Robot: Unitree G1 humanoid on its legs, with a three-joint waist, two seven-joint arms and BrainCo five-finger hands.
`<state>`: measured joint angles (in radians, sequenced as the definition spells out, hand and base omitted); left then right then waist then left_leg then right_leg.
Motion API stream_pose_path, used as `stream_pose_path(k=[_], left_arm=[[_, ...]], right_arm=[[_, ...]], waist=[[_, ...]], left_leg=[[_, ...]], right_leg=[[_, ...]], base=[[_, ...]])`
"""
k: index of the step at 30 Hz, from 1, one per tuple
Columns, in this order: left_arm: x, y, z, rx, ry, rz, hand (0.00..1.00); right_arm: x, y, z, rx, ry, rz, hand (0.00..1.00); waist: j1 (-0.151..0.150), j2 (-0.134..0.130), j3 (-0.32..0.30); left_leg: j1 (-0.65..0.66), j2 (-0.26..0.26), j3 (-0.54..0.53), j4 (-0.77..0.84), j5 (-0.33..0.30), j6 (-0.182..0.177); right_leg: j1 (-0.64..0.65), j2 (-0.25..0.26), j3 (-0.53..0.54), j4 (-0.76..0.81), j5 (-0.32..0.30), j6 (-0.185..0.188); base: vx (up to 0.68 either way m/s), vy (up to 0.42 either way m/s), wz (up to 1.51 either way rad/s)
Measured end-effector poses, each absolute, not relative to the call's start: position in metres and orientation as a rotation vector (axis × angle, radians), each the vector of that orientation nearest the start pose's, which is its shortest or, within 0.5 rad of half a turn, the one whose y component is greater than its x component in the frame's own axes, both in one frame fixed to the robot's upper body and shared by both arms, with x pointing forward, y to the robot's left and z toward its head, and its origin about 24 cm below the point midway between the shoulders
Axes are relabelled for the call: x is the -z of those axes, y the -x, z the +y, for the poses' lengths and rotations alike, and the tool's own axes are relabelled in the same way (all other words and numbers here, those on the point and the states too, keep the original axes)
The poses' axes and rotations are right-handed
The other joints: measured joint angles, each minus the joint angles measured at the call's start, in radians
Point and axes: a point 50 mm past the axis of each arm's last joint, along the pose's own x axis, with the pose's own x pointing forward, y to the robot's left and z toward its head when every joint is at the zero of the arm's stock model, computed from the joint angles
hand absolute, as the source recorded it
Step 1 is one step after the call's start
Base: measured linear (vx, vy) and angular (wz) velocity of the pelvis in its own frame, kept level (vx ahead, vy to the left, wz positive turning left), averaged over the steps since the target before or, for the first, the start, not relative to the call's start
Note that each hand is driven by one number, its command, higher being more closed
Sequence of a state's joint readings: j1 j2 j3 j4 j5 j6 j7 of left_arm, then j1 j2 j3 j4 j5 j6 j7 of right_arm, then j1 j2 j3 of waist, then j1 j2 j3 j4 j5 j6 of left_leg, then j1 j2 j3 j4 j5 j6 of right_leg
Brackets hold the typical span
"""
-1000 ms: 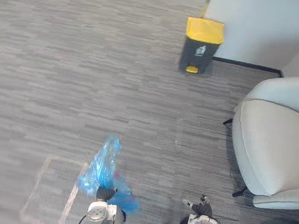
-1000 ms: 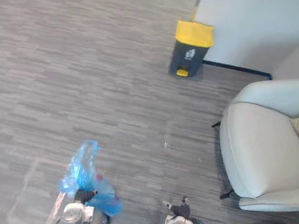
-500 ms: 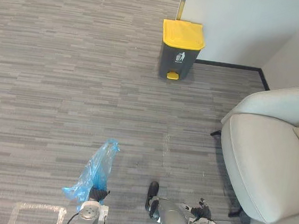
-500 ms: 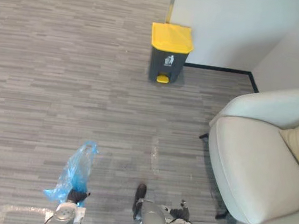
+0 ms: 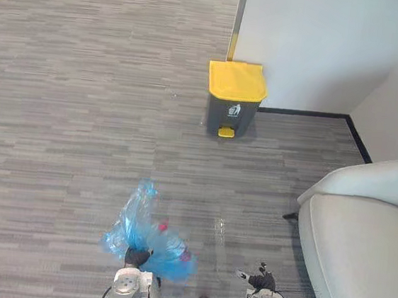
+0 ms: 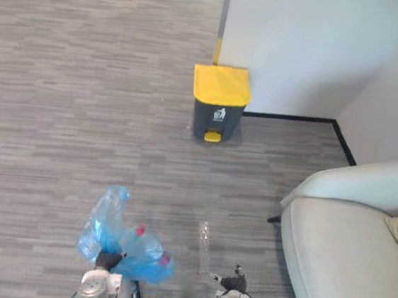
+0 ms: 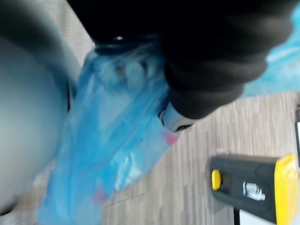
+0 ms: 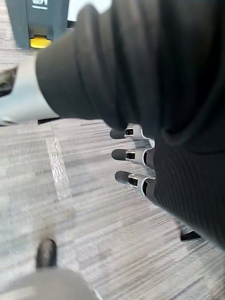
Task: Gather rubbish on tea table into small bin, then transfer packed bag to large trash can.
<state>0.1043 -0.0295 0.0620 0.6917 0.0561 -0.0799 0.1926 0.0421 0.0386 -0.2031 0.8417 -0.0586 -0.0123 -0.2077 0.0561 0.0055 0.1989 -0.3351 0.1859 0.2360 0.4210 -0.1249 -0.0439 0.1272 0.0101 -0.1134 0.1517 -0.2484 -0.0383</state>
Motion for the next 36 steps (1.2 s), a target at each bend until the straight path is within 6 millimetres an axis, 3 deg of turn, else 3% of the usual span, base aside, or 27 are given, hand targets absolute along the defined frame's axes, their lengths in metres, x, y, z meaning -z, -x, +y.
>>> stream_pose_path(k=[1, 2, 4, 5, 6, 7, 8, 10, 13, 15, 16, 17, 19, 21, 22, 23, 24, 26, 27, 30, 32, 34, 35, 36], left_arm=[[0.121, -0.155, 0.164, -0.241, -0.065, 0.738, 1.0], [0.12, -0.157, 0.167, -0.241, -0.076, 0.735, 1.0], [0.12, -0.158, 0.169, -0.24, -0.085, 0.733, 1.0], [0.122, -0.155, 0.168, -0.234, -0.087, 0.746, 1.0], [0.123, -0.151, 0.166, -0.22, -0.094, 0.756, 1.0], [0.124, -0.151, 0.165, -0.211, -0.101, 0.759, 1.0], [0.124, -0.15, 0.165, -0.195, -0.116, 0.759, 1.0], [0.125, -0.148, 0.17, -0.201, -0.133, 0.767, 1.0], [0.126, -0.149, 0.174, -0.208, -0.141, 0.776, 1.0], [0.13, -0.147, 0.175, -0.217, -0.15, 0.806, 1.0], [0.131, -0.146, 0.176, -0.221, -0.154, 0.808, 1.0], [0.132, -0.144, 0.183, -0.226, -0.173, 0.817, 1.0], [0.136, -0.14, 0.177, -0.225, -0.154, 0.847, 1.0], [0.135, -0.146, 0.172, -0.218, -0.142, 0.834, 1.0], [0.134, -0.149, 0.172, -0.219, -0.14, 0.825, 1.0], [0.132, -0.15, 0.172, -0.235, -0.122, 0.818, 1.0], [0.132, -0.149, 0.17, -0.245, -0.107, 0.816, 1.0], [0.129, -0.15, 0.165, -0.24, -0.085, 0.797, 1.0], [0.128, -0.151, 0.163, -0.233, -0.076, 0.787, 1.0], [0.126, -0.149, 0.165, -0.239, -0.071, 0.776, 1.0], [0.126, -0.15, 0.165, -0.24, -0.07, 0.772, 1.0], [0.126, -0.15, 0.166, -0.247, -0.066, 0.773, 1.0], [0.128, -0.147, 0.163, -0.245, -0.057, 0.786, 1.0], [0.129, -0.147, 0.166, -0.249, -0.062, 0.796, 1.0]], right_arm=[[0.137, -0.144, -0.182, 0.366, 0.023, 0.896, 0.0], [0.139, -0.141, -0.179, 0.372, 0.006, 0.906, 0.0], [0.139, -0.139, -0.175, 0.37, -0.003, 0.909, 0.0], [0.139, -0.139, -0.175, 0.369, 0.001, 0.909, 0.0], [0.14, -0.138, -0.175, 0.367, 0.005, 0.912, 0.0], [0.14, -0.138, -0.175, 0.365, 0.006, 0.911, 0.0], [0.14, -0.134, -0.176, 0.369, 0.006, 0.918, 0.0], [0.14, -0.134, -0.176, 0.367, 0.013, 0.912, 0.0], [0.138, -0.141, -0.178, 0.362, 0.02, 0.898, 0.0], [0.135, -0.148, -0.185, 0.362, 0.04, 0.877, 0.0], [0.135, -0.148, -0.186, 0.363, 0.044, 0.879, 0.0], [0.141, -0.137, -0.187, 0.365, 0.046, 0.917, 0.0], [0.138, -0.145, -0.198, 0.369, 0.077, 0.904, 0.0], [0.137, -0.146, -0.201, 0.374, 0.081, 0.903, 0.0], [0.139, -0.142, -0.201, 0.379, 0.074, 0.917, 0.0], [0.141, -0.14, -0.196, 0.367, 0.072, 0.925, 0.0], [0.141, -0.139, -0.194, 0.358, 0.073, 0.925, 0.0], [0.14, -0.14, -0.189, 0.34, 0.075, 0.913, 0.0], [0.14, -0.14, -0.188, 0.335, 0.074, 0.912, 0.0], [0.141, -0.141, -0.179, 0.335, 0.043, 0.919, 0.0], [0.142, -0.138, -0.182, 0.361, 0.028, 0.931, 0.0], [0.143, -0.135, -0.184, 0.372, 0.028, 0.942, 0.0], [0.143, -0.131, -0.19, 0.38, 0.043, 0.949, 0.0], [0.147, -0.126, -0.19, 0.382, 0.038, 0.978, 0.0]], waist=[[0.002, 0.0, -0.007], [-0.001, -0.027, -0.019], [0.01, -0.055, -0.035], [0.008, -0.056, -0.035], [0.002, -0.056, -0.035], [-0.003, -0.056, -0.036], [-0.012, -0.055, -0.036], [-0.019, -0.049, -0.033], [-0.033, -0.044, -0.03], [-0.054, -0.024, -0.02], [-0.06, -0.026, -0.021], [-0.067, -0.054, -0.029], [-0.057, 0.003, -0.036], [-0.063, 0.022, -0.033], [-0.07, 0.025, -0.033], [-0.07, 0.026, -0.032], [-0.061, 0.023, -0.029], [-0.055, 0.018, -0.025], [-0.049, 0.007, -0.022], [-0.027, -0.004, -0.023], [-0.014, -0.008, -0.019], [-0.014, -0.011, -0.018], [-0.013, 0.018, -0.033], [-0.008, -0.004, -0.036]], left_leg=[[0.015, -0.014, -0.01, -0.042, 0.082, 0.011], [0.026, -0.044, 0.006, -0.037, 0.061, 0.023], [0.065, -0.076, 0.054, -0.028, -0.03, 0.025], [0.101, -0.086, 0.074, -0.033, -0.067, 0.029], [0.153, -0.108, 0.092, -0.047, -0.096, 0.03], [0.172, -0.117, 0.095, -0.052, -0.108, 0.034], [0.218, -0.13, 0.102, -0.055, -0.14, 0.039], [0.294, -0.134, 0.11, -0.075, -0.173, 0.042], [0.393, -0.125, 0.11, -0.135, -0.18, 0.04], [0.47, -0.104, 0.093, -0.183, -0.18, 0.039], [0.487, -0.107, 0.079, -0.197, -0.18, 0.039], [0.523, -0.14, 0.046, -0.212, -0.188, 0.018], [0.538, -0.09, -0.002, -0.205, -0.185, -0.022], [0.536, -0.071, -0.042, -0.153, -0.144, -0.057], [0.497, -0.047, -0.058, -0.028, -0.114, -0.066], [0.421, -0.007, -0.057, 0.189, -0.034, -0.064], [0.37, 0.025, -0.056, 0.332, 0.005, -0.059], [0.258, 0.072, -0.033, 0.55, -0.051, -0.041], [0.196, 0.08, -0.013, 0.581, -0.083, -0.036], [0.114, 0.084, 0.05, 0.435, -0.126, -0.025], [0.092, 0.057, 0.085, 0.221, -0.122, -0.023], [0.095, 0.02, 0.086, 0.066, -0.083, -0.012], [0.111, 0.01, 0.079, -0.067, 0.057, -0.009], [0.13, -0.016, 0.081, -0.075, 0.06, 0.0]], right_leg=[[0.014, -0.007, 0.033, 0.008, -0.035, 0.036], [0.014, -0.045, 0.038, 0.022, -0.041, 0.047], [-0.026, -0.1, 0.069, 0.156, -0.062, 0.081], [-0.064, -0.122, 0.079, 0.274, -0.061, 0.093], [-0.146, -0.156, 0.082, 0.475, -0.031, 0.139], [-0.175, -0.17, 0.083, 0.553, -0.011, 0.16], [-0.25, -0.187, 0.077, 0.721, -0.008, 0.165], [-0.349, -0.19, 0.028, 0.828, -0.029, 0.129], [-0.453, -0.164, -0.064, 0.745, -0.071, 0.082], [-0.518, -0.104, -0.105, 0.509, -0.033, 0.048], [-0.526, -0.089, -0.102, 0.411, 0.014, 0.047], [-0.506, -0.083, -0.086, 0.222, 0.243, -0.003], [-0.497, -0.052, -0.1, 0.266, 0.202, -0.026], [-0.468, -0.05, -0.13, 0.28, 0.139, -0.033], [-0.418, -0.043, -0.15, 0.265, 0.11, -0.036], [-0.339, -0.025, -0.154, 0.218, 0.098, -0.038], [-0.289, -0.018, -0.151, 0.182, 0.091, -0.048], [-0.202, -0.002, -0.142, 0.127, 0.069, -0.062], [-0.163, -0.001, -0.128, 0.102, 0.057, -0.065], [-0.117, -0.005, -0.086, 0.062, 0.054, -0.046], [-0.077, -0.026, -0.049, 0.051, 0.044, -0.02], [-0.057, -0.048, -0.036, 0.049, 0.026, 0.016], [-0.052, -0.035, -0.014, 0.048, 0.009, 0.049], [-0.039, -0.057, 0.011, 0.049, -0.002, 0.07]], base=[[0.46, 0.259, -0.25], [0.55, 0.318, -0.23], [0.51, 0.271, -0.43], [0.43, 0.238, -0.66], [0.32, 0.193, -0.38], [0.32, 0.164, -0.18], [0.51, 0.188, -0.08], [0.48, 0.119, -0.07], [0.5, -0.005, 0.14], [0.51, -0.073, 0.27], [0.64, -0.146, 0.56], [0.56, -0.127, 0.41], [0.54, -0.126, 0.15], [0.44, -0.153, 0.29], [0.44, -0.198, 0.38], [0.51, -0.208, 0.24], [0.4, -0.136, -0.02], [0.3, -0.046, -0.15], [0.36, -0.04, -0.32], [0.28, 0.033, -0.5], [0.37, 0.154, -0.45], [0.35, 0.2, -0.27], [0.3, 0.248, -0.28], [0.3, 0.235, -0.26]])
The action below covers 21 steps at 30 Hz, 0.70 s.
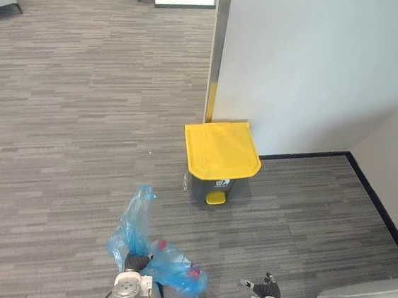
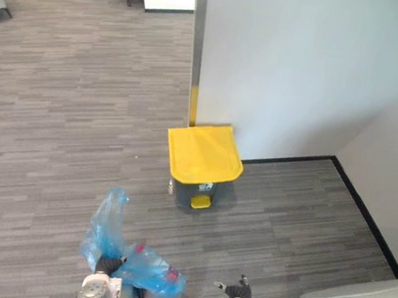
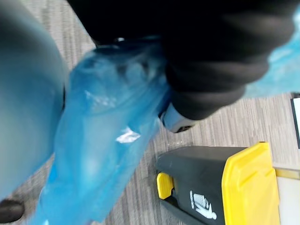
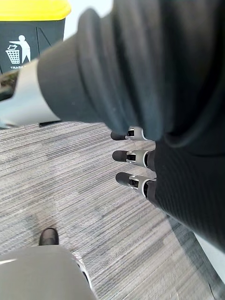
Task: Gather rubbish on tea table into small bin, then transfer packed bag to large trash can.
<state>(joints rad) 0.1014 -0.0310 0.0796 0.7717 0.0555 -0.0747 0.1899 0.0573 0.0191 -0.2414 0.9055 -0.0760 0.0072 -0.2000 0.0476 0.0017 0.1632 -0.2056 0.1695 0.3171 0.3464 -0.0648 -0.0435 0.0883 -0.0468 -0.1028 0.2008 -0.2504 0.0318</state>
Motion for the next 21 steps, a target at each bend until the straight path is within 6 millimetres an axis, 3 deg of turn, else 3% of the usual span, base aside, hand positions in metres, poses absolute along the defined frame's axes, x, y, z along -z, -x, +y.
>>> stream_pose_path(k=[1, 2, 3, 5, 6, 7, 8, 10, 14, 16, 17, 18, 21], left_arm=[[0.129, -0.147, 0.169, -0.252, -0.071, 0.796, 1.0], [0.13, -0.145, 0.173, -0.255, -0.082, 0.802, 1.0], [0.132, -0.144, 0.172, -0.253, -0.083, 0.813, 1.0], [0.133, -0.141, 0.173, -0.249, -0.09, 0.822, 1.0], [0.134, -0.139, 0.172, -0.229, -0.11, 0.828, 1.0], [0.134, -0.138, 0.174, -0.219, -0.125, 0.829, 1.0], [0.135, -0.136, 0.178, -0.212, -0.148, 0.839, 1.0], [0.138, -0.132, 0.184, -0.218, -0.164, 0.865, 1.0], [0.138, -0.131, 0.184, -0.219, -0.164, 0.868, 1.0], [0.138, -0.133, 0.186, -0.217, -0.173, 0.862, 1.0], [0.14, -0.133, 0.184, -0.215, -0.167, 0.879, 1.0], [0.141, -0.132, 0.179, -0.208, -0.155, 0.883, 1.0], [0.141, -0.135, 0.171, -0.197, -0.137, 0.877, 1.0]], right_arm=[[0.147, -0.126, -0.188, 0.379, 0.035, 0.978, 0.0], [0.149, -0.122, -0.184, 0.375, 0.026, 0.997, 0.0], [0.149, -0.122, -0.184, 0.374, 0.027, 0.999, 0.0], [0.149, -0.122, -0.184, 0.372, 0.027, 0.994, 0.0], [0.148, -0.124, -0.186, 0.37, 0.033, 0.984, 0.0], [0.148, -0.125, -0.186, 0.37, 0.034, 0.981, 0.0], [0.148, -0.125, -0.186, 0.37, 0.034, 0.977, 0.0], [0.147, -0.125, -0.188, 0.369, 0.045, 0.975, 0.0], [0.144, -0.133, -0.193, 0.369, 0.056, 0.949, 0.0], [0.145, -0.132, -0.192, 0.366, 0.056, 0.954, 0.0], [0.145, -0.132, -0.195, 0.372, 0.059, 0.955, 0.0], [0.143, -0.133, -0.201, 0.376, 0.077, 0.95, 0.0], [0.143, -0.133, -0.208, 0.401, 0.077, 0.952, 0.0]], waist=[[0.002, -0.011, -0.005], [0.001, -0.044, -0.018], [0.001, -0.047, -0.019], [-0.003, -0.036, -0.016], [-0.006, -0.03, -0.012], [-0.011, -0.026, -0.009], [-0.016, -0.032, -0.011], [-0.024, -0.036, -0.011], [-0.047, -0.017, 0.0], [-0.049, -0.031, -0.003], [-0.045, -0.016, 0.006], [-0.041, 0.015, -0.007], [-0.048, 0.043, -0.007]], left_leg=[[0.018, -0.021, -0.001, -0.025, -0.009, 0.005], [0.045, -0.067, 0.013, -0.058, -0.032, 0.016], [0.059, -0.081, 0.024, -0.059, -0.061, 0.022], [0.108, -0.097, 0.042, -0.06, -0.11, 0.034], [0.142, -0.103, 0.047, -0.062, -0.135, 0.037], [0.161, -0.106, 0.046, -0.063, -0.146, 0.039], [0.196, -0.109, 0.043, -0.064, -0.164, 0.044], [0.258, -0.109, 0.033, -0.081, -0.176, 0.041], [0.329, -0.098, -0.005, -0.138, -0.175, 0.04], [0.353, -0.108, -0.03, -0.139, -0.192, 0.008], [0.378, -0.095, -0.063, -0.139, -0.213, -0.024], [0.381, -0.072, -0.072, -0.149, -0.209, -0.031], [0.383, -0.034, -0.091, -0.142, -0.184, -0.066]], right_leg=[[0.002, -0.018, 0.006, 0.0, -0.001, 0.009], [0.007, -0.062, 0.01, 0.011, -0.021, 0.038], [0.005, -0.08, 0.015, 0.044, -0.026, 0.046], [-0.08, -0.106, 0.052, 0.286, -0.016, 0.062], [-0.154, -0.119, 0.072, 0.462, 0.017, 0.105], [-0.184, -0.124, 0.074, 0.537, 0.026, 0.111], [-0.231, -0.132, 0.057, 0.636, 0.014, 0.092], [-0.299, -0.133, -0.011, 0.674, -0.043, 0.056], [-0.387, -0.085, -0.068, 0.466, -0.044, 0.009], [-0.374, -0.06, -0.055, 0.227, 0.11, -0.005], [-0.36, -0.051, -0.06, 0.231, 0.173, -0.049], [-0.359, -0.031, -0.069, 0.23, 0.155, -0.056], [-0.322, -0.002, -0.108, 0.195, 0.124, -0.074]], base=[[0.29, 0.231, -0.09], [0.29, 0.195, -0.05], [0.34, 0.24, -0.17], [0.29, 0.213, -0.22], [0.26, 0.178, -0.1], [0.33, 0.166, -0.04], [0.24, 0.065, 0.05], [0.32, 0.023, 0.3], [0.33, -0.054, 0.42], [0.4, -0.164, 0.44], [0.43, -0.173, 0.23], [0.35, -0.141, 0.14], [0.31, -0.169, 0.17]])
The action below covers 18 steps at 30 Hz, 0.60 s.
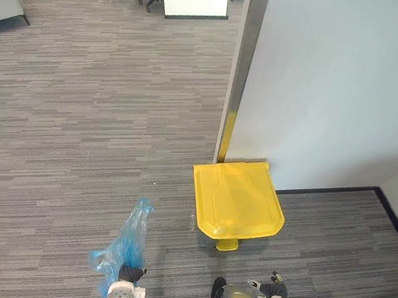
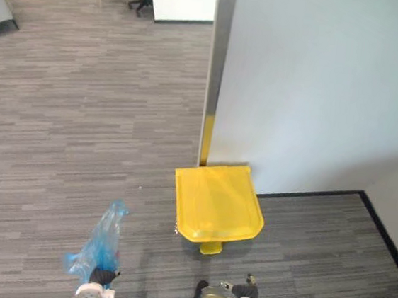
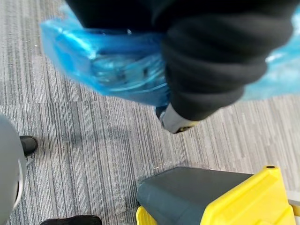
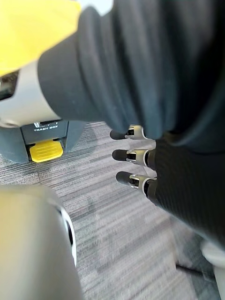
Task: Gather rubbish on tea table into small bin, then transfer packed bag to large trash can.
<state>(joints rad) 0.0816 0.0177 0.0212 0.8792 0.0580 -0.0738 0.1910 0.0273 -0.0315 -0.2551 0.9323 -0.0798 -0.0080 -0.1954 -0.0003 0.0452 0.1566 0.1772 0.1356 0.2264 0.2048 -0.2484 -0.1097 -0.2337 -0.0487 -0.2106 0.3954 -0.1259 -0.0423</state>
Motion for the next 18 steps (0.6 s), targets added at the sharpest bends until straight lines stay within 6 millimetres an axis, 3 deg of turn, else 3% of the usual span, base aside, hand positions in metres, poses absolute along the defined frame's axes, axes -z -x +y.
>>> stream_pose_path(k=[3, 5, 7, 8, 9, 13, 18], left_arm=[[0.139, -0.141, 0.164, -0.186, -0.117, 0.863, 1.0], [0.139, -0.14, 0.158, -0.178, -0.101, 0.865, 1.0], [0.14, -0.14, 0.153, -0.16, -0.084, 0.866, 1.0], [0.14, -0.14, 0.153, -0.159, -0.082, 0.866, 1.0], [0.141, -0.139, 0.155, -0.162, -0.086, 0.872, 1.0], [0.139, -0.141, 0.161, -0.175, -0.101, 0.864, 1.0], [0.139, -0.141, 0.164, -0.186, -0.105, 0.865, 1.0]], right_arm=[[0.147, -0.123, -0.203, 0.413, 0.053, 0.98, 0.0], [0.147, -0.122, -0.201, 0.412, 0.049, 0.983, 0.0], [0.146, -0.123, -0.201, 0.413, 0.048, 0.977, 0.0], [0.147, -0.124, -0.201, 0.413, 0.047, 0.978, 0.0], [0.147, -0.123, -0.203, 0.416, 0.05, 0.985, 0.0], [0.148, -0.123, -0.201, 0.414, 0.045, 0.988, 0.0], [0.148, -0.122, -0.202, 0.423, 0.044, 0.99, 0.0]], waist=[[0.0, -0.011, 0.006], [0.001, -0.024, 0.001], [0.001, -0.029, -0.003], [0.006, -0.02, -0.004], [0.008, -0.015, -0.004], [0.009, -0.023, -0.009], [0.006, -0.019, -0.007]], left_leg=[[-0.035, 0.056, -0.011, 0.196, 0.01, -0.01], [-0.068, 0.083, 0.026, 0.291, -0.015, 0.016], [-0.102, 0.069, 0.044, 0.244, -0.044, 0.022], [-0.109, 0.043, 0.025, 0.126, -0.017, 0.036], [-0.097, 0.031, 0.009, 0.043, 0.003, 0.02], [-0.086, -0.004, 0.067, -0.003, 0.008, 0.02], [-0.066, -0.03, 0.115, -0.027, 0.013, 0.029]], right_leg=[[0.14, 0.029, -0.034, -0.109, 0.002, -0.006], [0.191, 0.032, -0.029, -0.163, 0.007, -0.013], [0.197, 0.03, -0.011, -0.195, 0.024, -0.004], [0.19, 0.031, 0.006, -0.2, 0.035, 0.008], [0.182, 0.045, 0.034, -0.206, 0.045, 0.022], [0.162, 0.039, 0.103, -0.265, 0.101, 0.055], [0.164, 0.031, 0.161, -0.294, 0.124, 0.073]], base=[[0.2, -0.135, 0.28], [0.13, -0.004, 0.0], [0.09, 0.076, -0.25], [0.07, 0.132, -0.51], [0.07, 0.132, -0.55], [0.05, 0.146, -0.44], [0.0, 0.099, -0.37]])
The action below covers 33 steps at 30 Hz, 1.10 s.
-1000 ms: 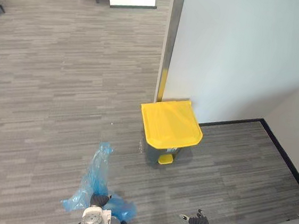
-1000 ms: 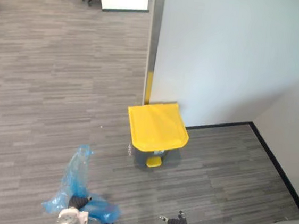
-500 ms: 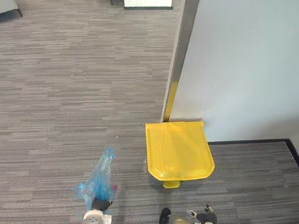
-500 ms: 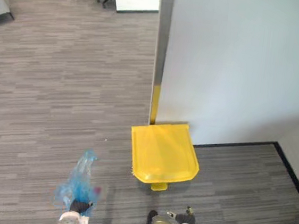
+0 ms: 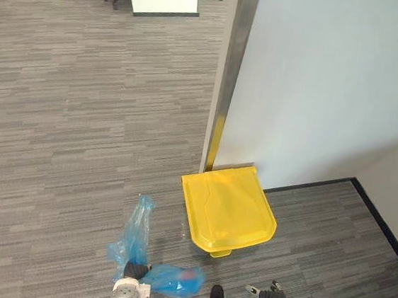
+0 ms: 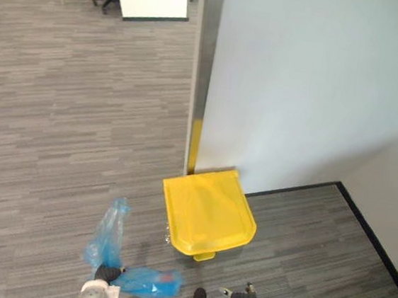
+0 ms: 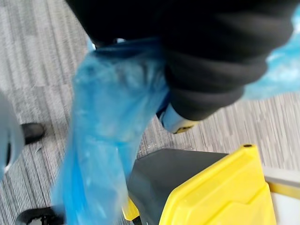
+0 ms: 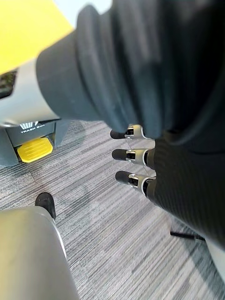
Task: Gather rubbish on tea table into small bin, then transfer packed bag to large trash can.
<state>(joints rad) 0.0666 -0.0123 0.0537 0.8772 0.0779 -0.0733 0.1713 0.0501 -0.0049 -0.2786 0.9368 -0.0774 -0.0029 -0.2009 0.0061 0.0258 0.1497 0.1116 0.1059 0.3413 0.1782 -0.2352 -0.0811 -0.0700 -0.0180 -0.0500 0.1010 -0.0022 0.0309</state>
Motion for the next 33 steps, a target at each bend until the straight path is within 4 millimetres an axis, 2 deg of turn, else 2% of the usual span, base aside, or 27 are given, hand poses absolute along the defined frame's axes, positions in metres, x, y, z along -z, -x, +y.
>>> stream_pose_path(k=[11, 16, 21, 24, 27, 28, 29, 30, 31, 32, 33], left_arm=[[0.144, -0.127, 0.166, -0.195, -0.112, 0.902, 1.0], [0.144, -0.127, 0.165, -0.195, -0.111, 0.904, 1.0], [0.144, -0.127, 0.165, -0.195, -0.109, 0.902, 1.0], [0.142, -0.132, 0.164, -0.191, -0.108, 0.889, 1.0], [0.142, -0.134, 0.164, -0.189, -0.108, 0.883, 1.0], [0.139, -0.141, 0.162, -0.184, -0.104, 0.866, 1.0], [0.139, -0.142, 0.161, -0.183, -0.102, 0.865, 1.0], [0.139, -0.143, 0.162, -0.182, -0.108, 0.86, 1.0], [0.138, -0.145, 0.163, -0.18, -0.113, 0.857, 1.0], [0.137, -0.148, 0.166, -0.18, -0.123, 0.846, 1.0], [0.135, -0.151, 0.169, -0.182, -0.134, 0.837, 1.0]], right_arm=[[0.148, -0.118, -0.204, 0.437, 0.039, 0.997, 0.0], [0.148, -0.118, -0.204, 0.436, 0.04, 0.997, 0.0], [0.148, -0.119, -0.203, 0.415, 0.06, 0.997, 0.0], [0.148, -0.119, -0.201, 0.414, 0.062, 0.996, 0.0], [0.147, -0.123, -0.197, 0.386, 0.074, 0.986, 0.0], [0.144, -0.13, -0.198, 0.393, 0.066, 0.963, 0.0], [0.142, -0.134, -0.199, 0.393, 0.069, 0.947, 0.0], [0.139, -0.141, -0.196, 0.384, 0.066, 0.926, 0.0], [0.139, -0.142, -0.195, 0.382, 0.066, 0.924, 0.0], [0.139, -0.143, -0.193, 0.377, 0.068, 0.922, 0.0], [0.139, -0.144, -0.19, 0.374, 0.064, 0.922, 0.0]], waist=[[0.006, 0.016, 0.003], [0.008, 0.016, 0.003], [0.026, 0.012, 0.003], [0.028, 0.002, 0.009], [0.027, -0.009, 0.009], [0.026, -0.012, 0.03], [0.028, -0.012, 0.035], [0.022, -0.019, 0.052], [0.024, -0.029, 0.058], [0.031, -0.051, 0.069], [0.032, -0.074, 0.08]], left_leg=[[0.032, 0.004, 0.026, -0.042, 0.018, 0.001], [0.032, 0.006, 0.034, -0.056, 0.021, 0.002], [0.03, 0.008, 0.073, -0.053, 0.02, 0.001], [0.029, 0.011, 0.078, -0.034, 0.012, 0.0], [0.032, 0.019, 0.084, 0.011, -0.013, 0.006], [0.051, 0.026, 0.086, 0.019, -0.035, 0.023], [0.054, 0.028, 0.086, 0.024, -0.037, 0.025], [0.066, 0.037, 0.085, 0.055, -0.058, 0.028], [0.071, 0.038, 0.084, 0.073, -0.07, 0.025], [0.072, 0.038, 0.082, 0.127, -0.104, 0.019], [0.067, 0.04, 0.071, 0.216, -0.16, 0.005]], right_leg=[[0.0, 0.016, 0.026, -0.006, 0.018, -0.015], [-0.003, 0.021, 0.03, -0.029, 0.041, -0.022], [-0.017, 0.032, 0.069, -0.039, 0.065, -0.023], [-0.019, 0.032, 0.075, -0.029, 0.061, -0.014], [-0.065, 0.028, 0.065, 0.084, 0.019, -0.001], [-0.16, 0.009, -0.004, 0.262, -0.012, 0.07], [-0.185, 0.0, -0.026, 0.309, -0.033, 0.085], [-0.22, -0.02, -0.065, 0.321, -0.051, 0.061], [-0.23, -0.032, -0.079, 0.305, -0.047, 0.058], [-0.245, -0.058, -0.1, 0.253, -0.033, 0.05], [-0.241, -0.083, -0.102, 0.167, -0.042, 0.061]], base=[[-0.03, -0.01, -0.09], [-0.08, -0.025, -0.09], [-0.06, -0.019, -0.26], [-0.03, -0.007, -0.09], [-0.02, 0.001, -0.1], [-0.07, -0.017, -0.12], [-0.09, -0.043, -0.05], [-0.03, -0.059, 0.1], [0.0, -0.112, 0.14], [0.01, -0.169, 0.13], [0.04, -0.193, 0.14]])
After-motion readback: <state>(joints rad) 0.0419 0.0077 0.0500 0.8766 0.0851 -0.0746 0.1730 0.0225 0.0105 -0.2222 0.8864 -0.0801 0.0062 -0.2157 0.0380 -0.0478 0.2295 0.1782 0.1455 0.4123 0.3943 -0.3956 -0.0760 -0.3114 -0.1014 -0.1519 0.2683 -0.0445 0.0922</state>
